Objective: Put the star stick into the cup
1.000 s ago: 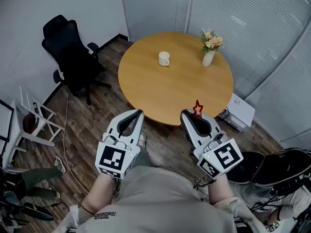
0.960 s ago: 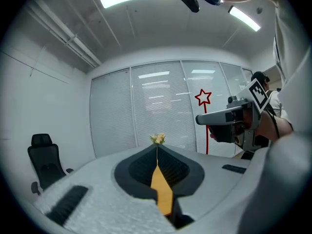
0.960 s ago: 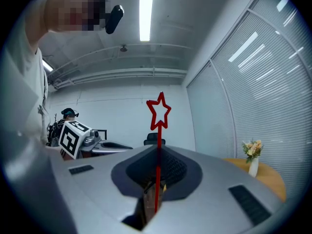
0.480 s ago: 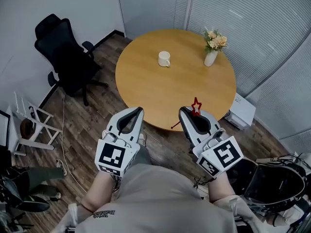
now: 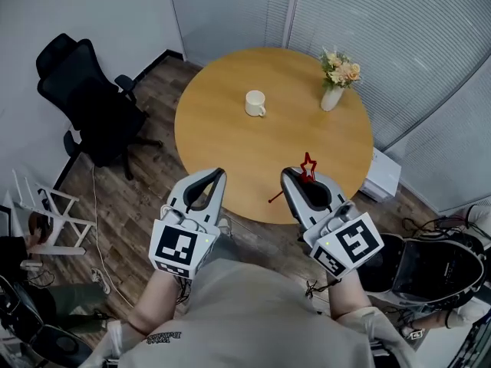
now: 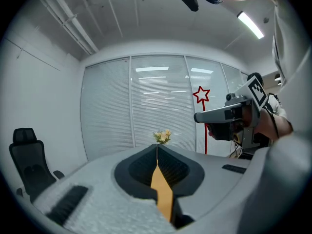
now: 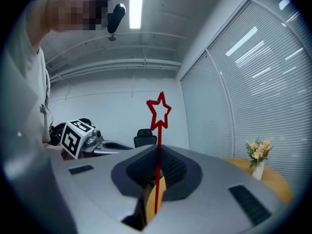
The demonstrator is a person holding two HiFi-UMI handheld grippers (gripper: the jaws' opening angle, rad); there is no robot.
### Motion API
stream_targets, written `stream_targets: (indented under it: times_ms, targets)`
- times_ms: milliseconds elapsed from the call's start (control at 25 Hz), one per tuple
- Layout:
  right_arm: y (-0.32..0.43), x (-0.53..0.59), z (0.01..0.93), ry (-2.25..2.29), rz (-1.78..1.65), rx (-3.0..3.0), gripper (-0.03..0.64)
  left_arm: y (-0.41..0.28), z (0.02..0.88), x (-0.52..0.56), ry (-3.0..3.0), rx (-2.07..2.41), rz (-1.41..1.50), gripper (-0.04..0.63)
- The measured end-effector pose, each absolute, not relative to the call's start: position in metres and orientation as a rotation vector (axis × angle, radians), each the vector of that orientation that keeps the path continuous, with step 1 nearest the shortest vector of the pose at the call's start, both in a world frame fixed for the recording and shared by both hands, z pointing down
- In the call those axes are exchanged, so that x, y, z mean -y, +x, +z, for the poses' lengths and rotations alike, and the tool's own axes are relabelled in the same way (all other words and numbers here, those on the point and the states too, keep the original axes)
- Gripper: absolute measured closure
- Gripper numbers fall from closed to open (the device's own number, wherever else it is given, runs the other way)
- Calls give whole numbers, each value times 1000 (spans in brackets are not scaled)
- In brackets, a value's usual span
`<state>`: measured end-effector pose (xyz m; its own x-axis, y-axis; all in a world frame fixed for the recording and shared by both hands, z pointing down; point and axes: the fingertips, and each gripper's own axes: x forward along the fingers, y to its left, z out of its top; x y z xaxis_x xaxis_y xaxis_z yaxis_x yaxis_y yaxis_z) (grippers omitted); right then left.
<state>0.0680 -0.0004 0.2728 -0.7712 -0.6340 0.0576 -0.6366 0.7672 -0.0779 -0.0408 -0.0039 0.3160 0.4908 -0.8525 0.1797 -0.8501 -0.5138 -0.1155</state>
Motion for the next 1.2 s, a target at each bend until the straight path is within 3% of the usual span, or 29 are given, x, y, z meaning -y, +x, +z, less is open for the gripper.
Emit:
stream_targets:
  times_ms: [400, 1200]
  targets:
    - [28, 88, 287, 1139, 148, 2851, 586, -79, 335, 102, -2785, -1443, -354, 572]
    - [1, 139, 276, 1372, 171, 2741, 585, -110, 328, 162, -2859, -1235, -363, 572]
